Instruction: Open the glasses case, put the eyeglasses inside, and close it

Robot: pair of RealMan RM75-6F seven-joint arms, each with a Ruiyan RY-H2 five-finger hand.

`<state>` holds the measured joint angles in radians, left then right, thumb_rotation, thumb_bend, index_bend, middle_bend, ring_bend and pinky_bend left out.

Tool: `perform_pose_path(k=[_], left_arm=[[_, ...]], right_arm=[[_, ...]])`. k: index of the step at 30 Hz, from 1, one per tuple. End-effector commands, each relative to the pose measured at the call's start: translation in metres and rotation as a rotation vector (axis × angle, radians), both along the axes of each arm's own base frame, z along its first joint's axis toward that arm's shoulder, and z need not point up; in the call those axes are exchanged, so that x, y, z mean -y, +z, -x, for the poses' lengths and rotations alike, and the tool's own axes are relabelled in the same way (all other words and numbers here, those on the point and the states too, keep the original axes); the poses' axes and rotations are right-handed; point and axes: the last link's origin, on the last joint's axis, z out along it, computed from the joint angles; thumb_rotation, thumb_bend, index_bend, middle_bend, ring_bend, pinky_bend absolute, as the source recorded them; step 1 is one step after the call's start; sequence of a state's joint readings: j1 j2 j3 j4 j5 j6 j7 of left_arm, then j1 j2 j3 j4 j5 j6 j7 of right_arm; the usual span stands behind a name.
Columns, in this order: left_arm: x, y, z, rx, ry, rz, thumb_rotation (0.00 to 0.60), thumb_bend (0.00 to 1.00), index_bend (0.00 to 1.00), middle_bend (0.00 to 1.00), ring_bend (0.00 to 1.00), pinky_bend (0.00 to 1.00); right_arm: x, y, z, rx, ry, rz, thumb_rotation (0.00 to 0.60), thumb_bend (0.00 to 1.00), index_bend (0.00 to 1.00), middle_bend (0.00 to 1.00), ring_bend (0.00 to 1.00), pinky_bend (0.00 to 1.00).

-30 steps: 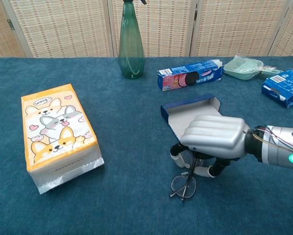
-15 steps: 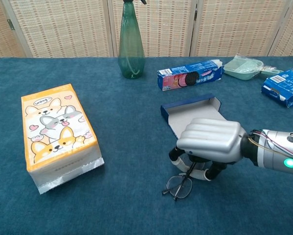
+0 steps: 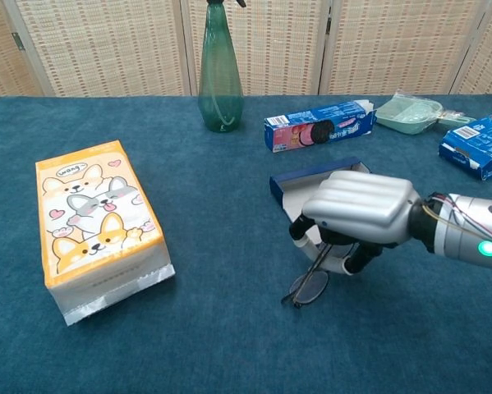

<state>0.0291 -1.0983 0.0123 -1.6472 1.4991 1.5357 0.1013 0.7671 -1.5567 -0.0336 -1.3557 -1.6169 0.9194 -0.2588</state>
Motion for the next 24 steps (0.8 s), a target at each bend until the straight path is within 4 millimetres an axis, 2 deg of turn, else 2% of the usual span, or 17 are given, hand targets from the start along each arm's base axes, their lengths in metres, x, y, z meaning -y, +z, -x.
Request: perform_pose_path(k=[1, 6, 13, 20, 22, 24], left_arm=[[-0.001, -0.001, 0.000, 0.001, -0.001, 0.002, 0.600, 0.13, 0.00, 0.00, 0.00, 0.16], [-0.002, -0.004, -0.001, 0.005, -0.005, 0.016, 0.600, 0.13, 0.00, 0.00, 0.00, 0.16], [-0.004, -0.004, -0.001, 0.004, -0.008, 0.014, 0.600, 0.13, 0.00, 0.00, 0.00, 0.16], [-0.004, -0.003, -0.001, 0.000, -0.003, 0.020, 0.600, 0.13, 0.00, 0.00, 0.00, 0.16], [-0.004, -0.003, 0.000, -0.001, 0.000, 0.020, 0.600, 0.13, 0.00, 0.00, 0.00, 0.16], [-0.003, -0.003, 0.000, -0.001, 0.002, 0.019, 0.600, 0.13, 0.00, 0.00, 0.00, 0.16]], right_arm=[[0.010, 0.010, 0.002, 0.008, -0.024, 0.044, 0.600, 0.45, 0.59, 1.00, 1.00, 0.90], [0.034, 0.019, 0.011, -0.014, -0.087, 0.124, 0.600, 0.45, 0.59, 1.00, 1.00, 0.90], [0.067, 0.014, 0.024, -0.031, -0.202, 0.208, 0.600, 0.45, 0.59, 1.00, 1.00, 0.90], [0.080, 0.001, 0.024, -0.024, -0.251, 0.250, 0.600, 0.45, 0.58, 1.00, 1.00, 0.90], [0.081, -0.001, 0.024, -0.028, -0.253, 0.256, 0.600, 0.43, 0.52, 1.00, 1.00, 0.90], [0.080, -0.002, 0.024, -0.032, -0.256, 0.250, 0.600, 0.39, 0.40, 1.00, 1.00, 0.90]])
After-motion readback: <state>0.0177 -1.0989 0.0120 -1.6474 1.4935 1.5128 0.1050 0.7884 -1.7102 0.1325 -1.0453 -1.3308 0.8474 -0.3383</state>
